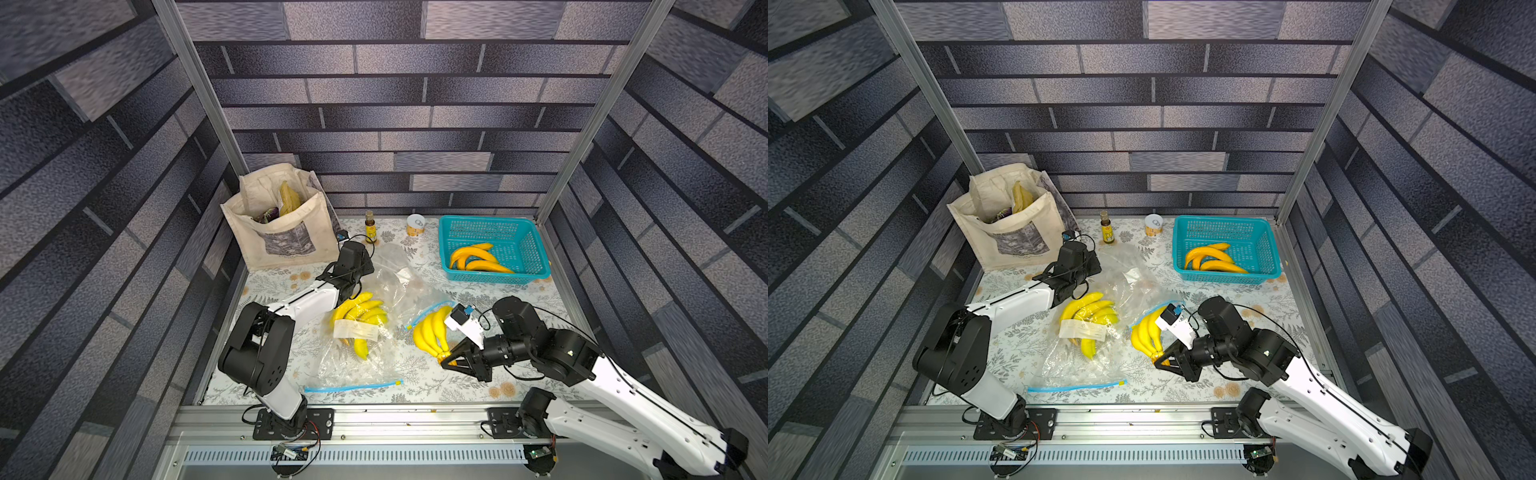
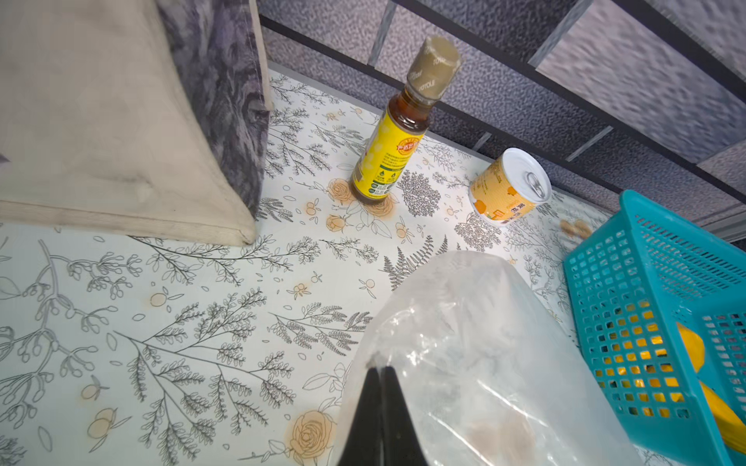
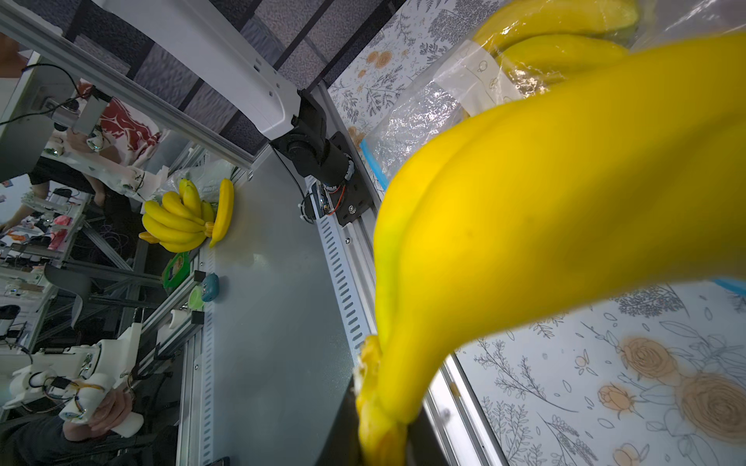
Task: Open the zip-top bag and take out the banana
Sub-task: Pick up the banana from the zipper food storage bag, then place the banana in the basket.
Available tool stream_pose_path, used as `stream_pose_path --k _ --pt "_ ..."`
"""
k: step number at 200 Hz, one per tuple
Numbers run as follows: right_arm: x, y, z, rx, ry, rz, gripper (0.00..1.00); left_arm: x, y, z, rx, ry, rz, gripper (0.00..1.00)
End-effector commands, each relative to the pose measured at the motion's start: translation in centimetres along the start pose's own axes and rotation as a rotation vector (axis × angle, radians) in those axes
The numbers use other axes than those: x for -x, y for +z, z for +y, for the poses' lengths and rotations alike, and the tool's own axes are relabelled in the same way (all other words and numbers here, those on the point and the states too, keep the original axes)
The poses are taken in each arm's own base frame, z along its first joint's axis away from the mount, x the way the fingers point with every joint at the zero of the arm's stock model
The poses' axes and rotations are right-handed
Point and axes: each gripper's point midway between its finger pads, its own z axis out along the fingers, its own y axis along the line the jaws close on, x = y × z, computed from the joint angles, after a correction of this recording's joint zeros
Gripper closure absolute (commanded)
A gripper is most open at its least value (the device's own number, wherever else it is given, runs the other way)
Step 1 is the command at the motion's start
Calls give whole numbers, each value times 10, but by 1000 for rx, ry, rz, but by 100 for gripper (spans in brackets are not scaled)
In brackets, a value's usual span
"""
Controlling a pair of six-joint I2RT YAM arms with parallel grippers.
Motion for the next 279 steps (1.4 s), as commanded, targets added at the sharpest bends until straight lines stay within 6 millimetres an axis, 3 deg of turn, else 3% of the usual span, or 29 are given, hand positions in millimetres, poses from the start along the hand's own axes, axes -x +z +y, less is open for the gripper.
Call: stream_pose_path --k 1,17,37,53,80,99,123,174,206,247,259,271,279 --pt "19 -42 -15 -226 -42 -120 100 -11 -3 7 98 -2 -51 100" --pt "35 -55 -47 -442 -59 -156 100 -24 -4 -10 19 -18 -69 100" --pt "62 -51 -91 -645 -69 -147 100 -43 -6 -41 -74 24 -55 100" --pt "85 -50 -139 -792 -21 -140 100 -61 -8 -61 -128 56 -42 100" --pt "125 -60 -222 -954 61 -186 100 -77 -2 -71 -118 54 -55 100" --pt "135 -63 -275 -1022 108 -190 100 -80 5 -87 -129 56 -89 100" --pt "139 -64 -327 -1001 203 -206 100 -86 24 -118 -148 110 -77 100" --pt "136 -47 -385 -967 282 -161 100 -90 54 -139 -155 125 -48 100" --pt "121 -43 -414 -961 368 -134 100 -83 65 -135 -114 149 -30 100" --pt "103 -40 -436 -949 445 -132 76 -65 71 -106 -7 221 -7 100" --pt "104 -42 -436 -950 446 -142 72 -61 72 -103 -7 235 2 95" --pt "109 -45 -432 -950 440 -166 58 -60 70 -103 -8 256 4 86" --pt "113 -48 -429 -949 435 -184 56 -59 69 -104 -7 267 1 81"
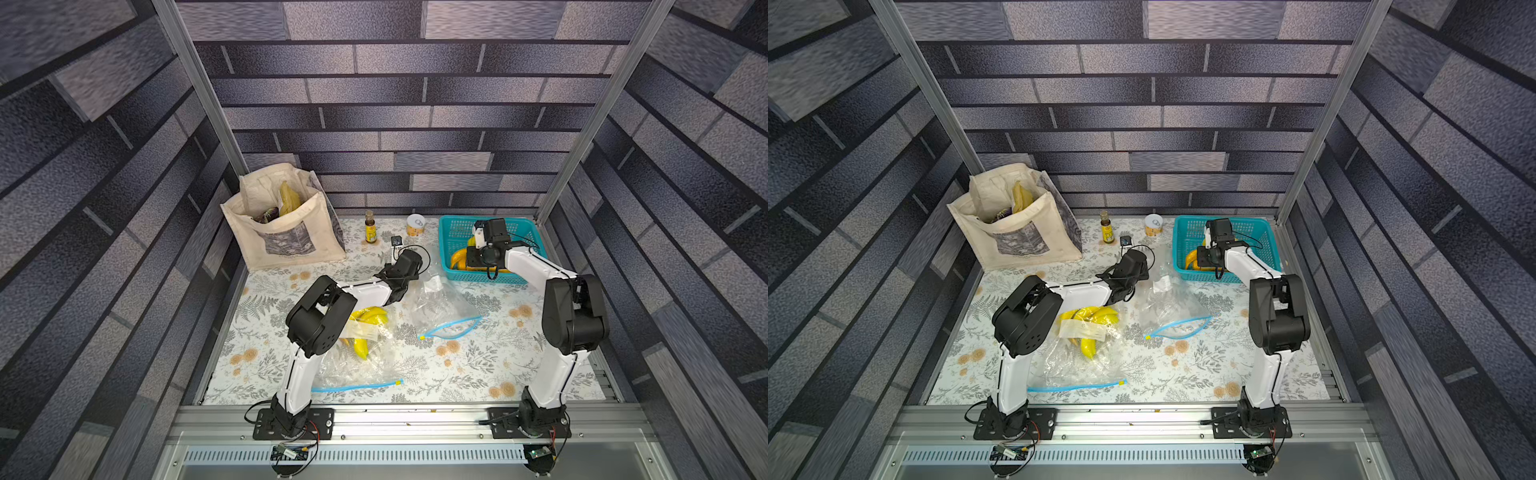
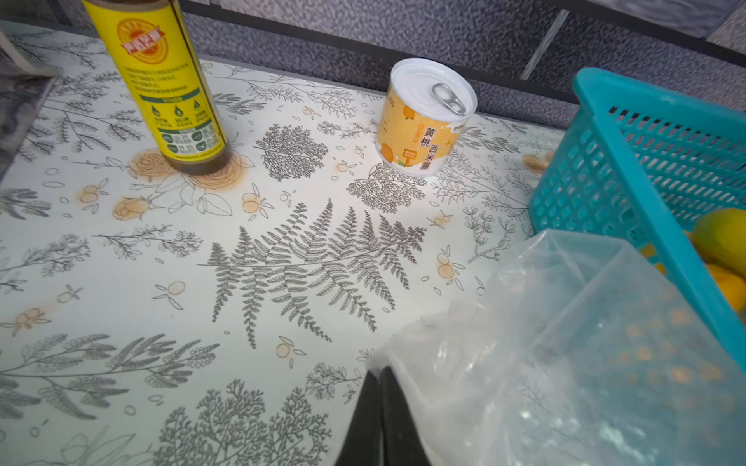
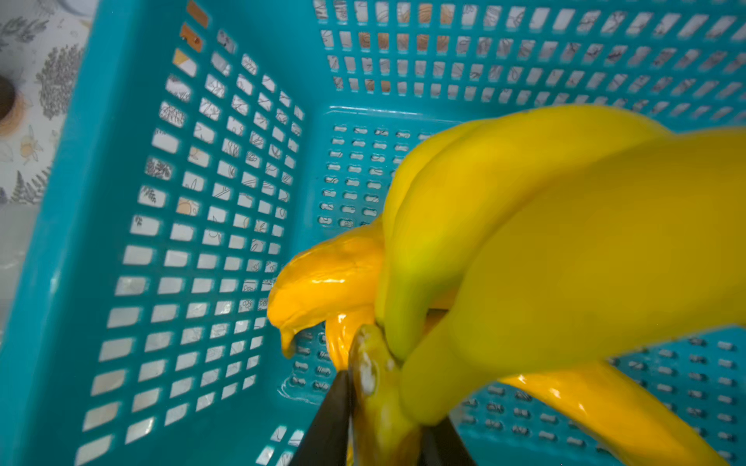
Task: Open the zip-top bag and take out the banana
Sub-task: Place the banana in the basket, then adjust the zipper food storage bag at the center of the board, then pick up the zipper food storage bag at the center of the board.
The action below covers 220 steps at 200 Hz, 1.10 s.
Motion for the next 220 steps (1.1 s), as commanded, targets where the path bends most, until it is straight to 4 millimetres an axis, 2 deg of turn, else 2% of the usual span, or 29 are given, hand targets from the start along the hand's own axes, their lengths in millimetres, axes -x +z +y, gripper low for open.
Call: stream_pose_path --k 1,29,42,58,77,95,107,129,151,170,192,220 --pt "25 -16 6 34 19 -90 55 12 -7 3 23 70 5 81" --pt "34 -44 12 59 33 -138 52 16 -20 16 67 87 -21 68" --pt "37 -63 15 71 46 -175 45 17 -26 23 72 91 -27 65" --pt "39 -95 23 113 77 -216 39 18 -33 30 90 100 -27 59" --pt "30 -129 61 244 65 -232 34 20 -45 39 115 90 -38 49" --pt "8 -142 109 331 5 -176 34 31 -63 51 123 53 -74 36" --pt "-7 -139 139 367 -35 -130 34 40 -78 57 124 41 -91 27" --pt "-24 -121 178 465 10 -70 36 59 -113 70 134 42 -125 12" --pt "-38 -99 199 519 51 -23 37 61 -147 87 119 38 -94 7" --pt "-48 -82 215 556 69 20 37 47 -175 92 40 46 -49 4" --pt "-62 -62 227 558 71 72 37 16 -203 100 -21 37 35 4" --pt "-87 -20 228 511 87 154 38 -19 -231 104 -65 42 129 3"
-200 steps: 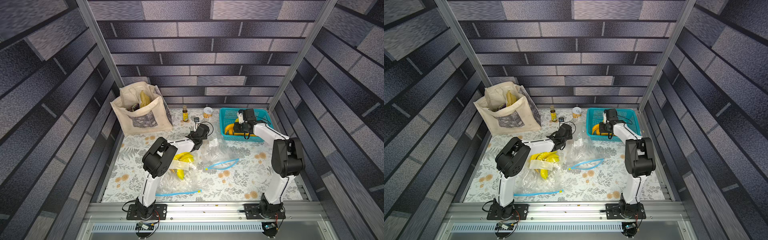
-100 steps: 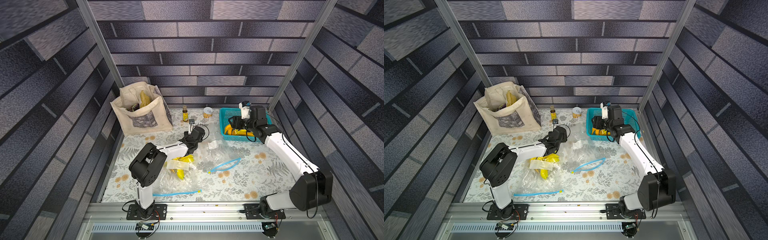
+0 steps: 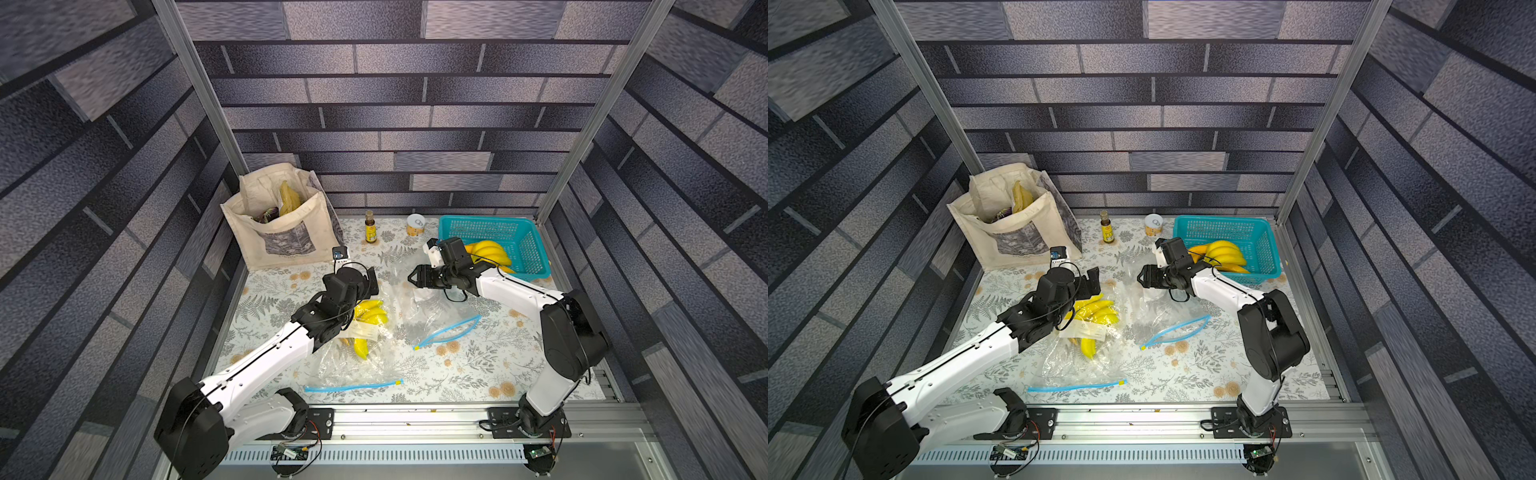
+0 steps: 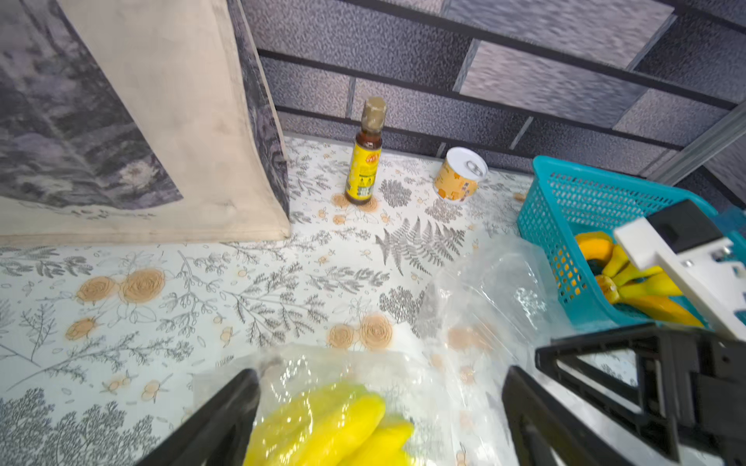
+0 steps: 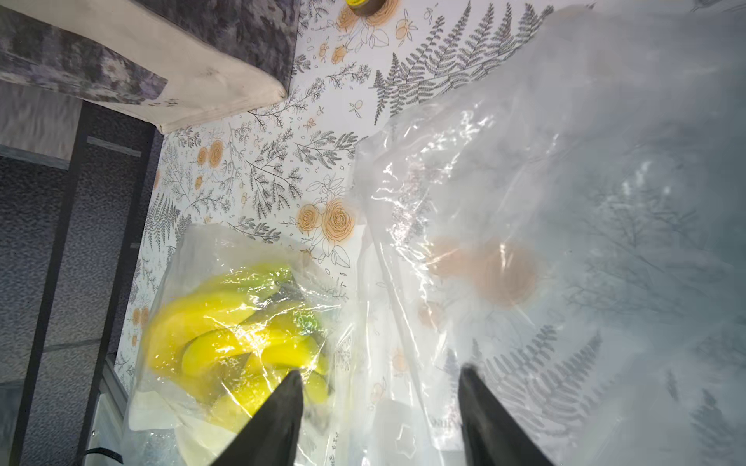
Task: Open the zip-top bag and take out the banana
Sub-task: Pick up the zipper food storage bag at the center of the board.
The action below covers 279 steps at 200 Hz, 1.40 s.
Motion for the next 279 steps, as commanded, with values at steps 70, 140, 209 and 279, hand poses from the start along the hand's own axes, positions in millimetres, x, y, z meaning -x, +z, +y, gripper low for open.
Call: stream_pose_path --k 70,140,209,279 --pt "-19 100 -59 -171 65 131 39 -118 -13 16 -15 -83 329 1" --pt "-7 94 -55 -170 21 84 36 -145 18 44 176 -103 421 12" --pt "9 -5 13 -25 -80 -35 27 -138 63 55 209 -187 390 14" --pt "-101 -41 60 149 -408 107 33 -122 70 51 163 -222 371 15"
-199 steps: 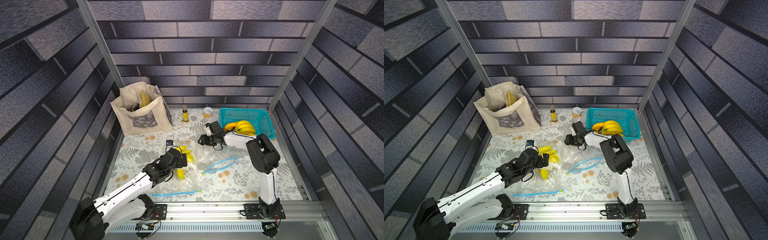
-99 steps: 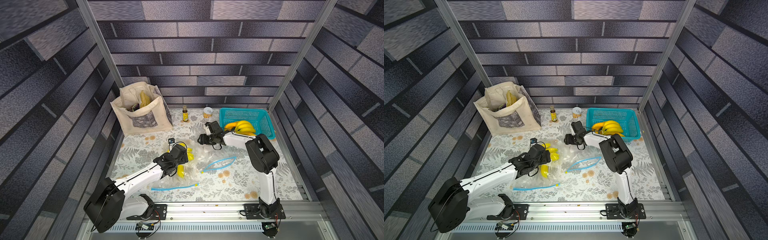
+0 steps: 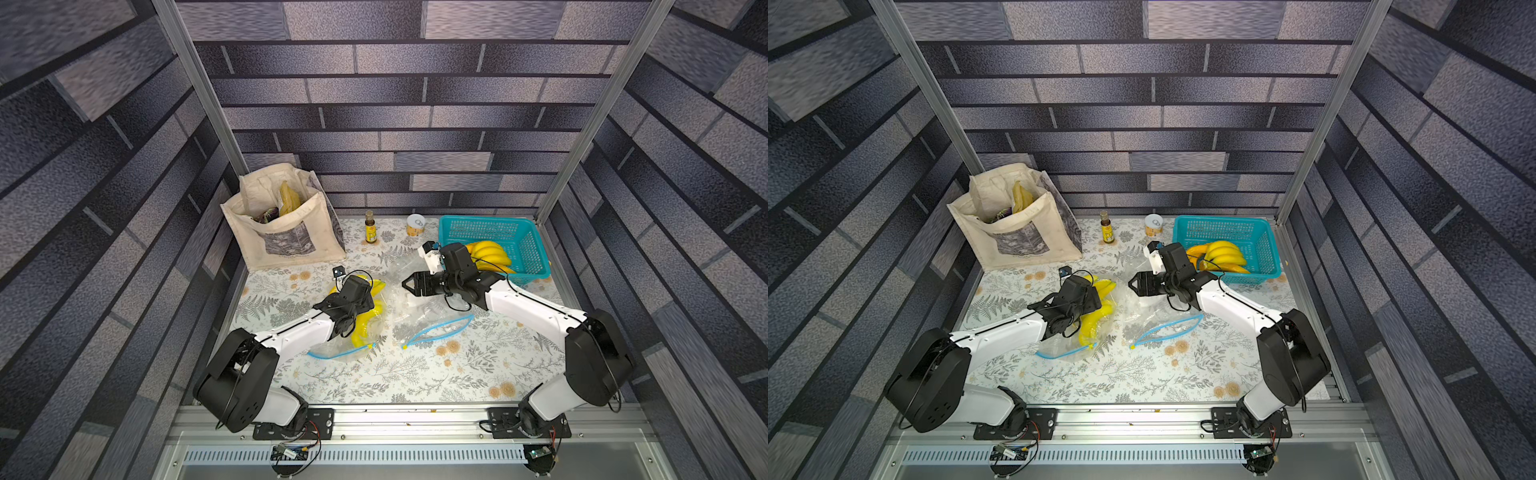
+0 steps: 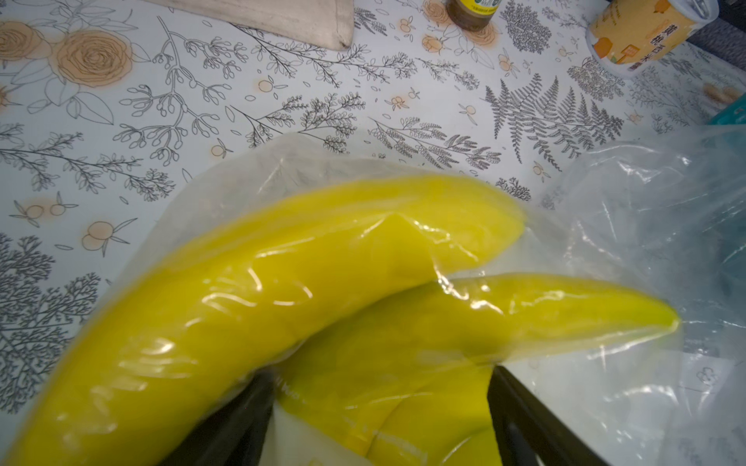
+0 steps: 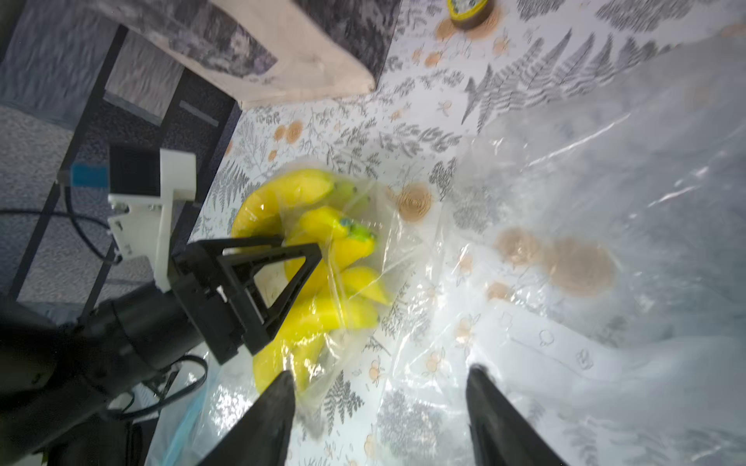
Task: Open the zip-top bag and take out the banana
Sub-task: Pick up the zipper food storage bag at the center of the board.
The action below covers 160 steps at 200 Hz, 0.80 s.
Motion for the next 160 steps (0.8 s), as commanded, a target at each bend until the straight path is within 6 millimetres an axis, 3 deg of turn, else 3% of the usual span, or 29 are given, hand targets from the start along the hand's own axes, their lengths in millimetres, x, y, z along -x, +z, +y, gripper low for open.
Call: stream_pose_path --k 1,24,63,103,135,160 --pt "-60 2 20 41 -208 129 33 -18 2 4 -24 -21 92 15" --pt "-89 1 43 123 -378 112 30 -19 -1 11 -33 -37 98 15" --pt "-86 -1 78 183 -603 2 26 -14 -4 14 -44 -40 105 14" --pt "-85 16 115 255 -730 -36 27 -16 -3 14 -54 -53 121 15" --pt "-91 26 134 280 -826 -49 28 -17 -2 16 -64 -71 131 14" --pt "-95 37 137 278 -875 -17 28 -16 -1 15 -77 -80 138 14"
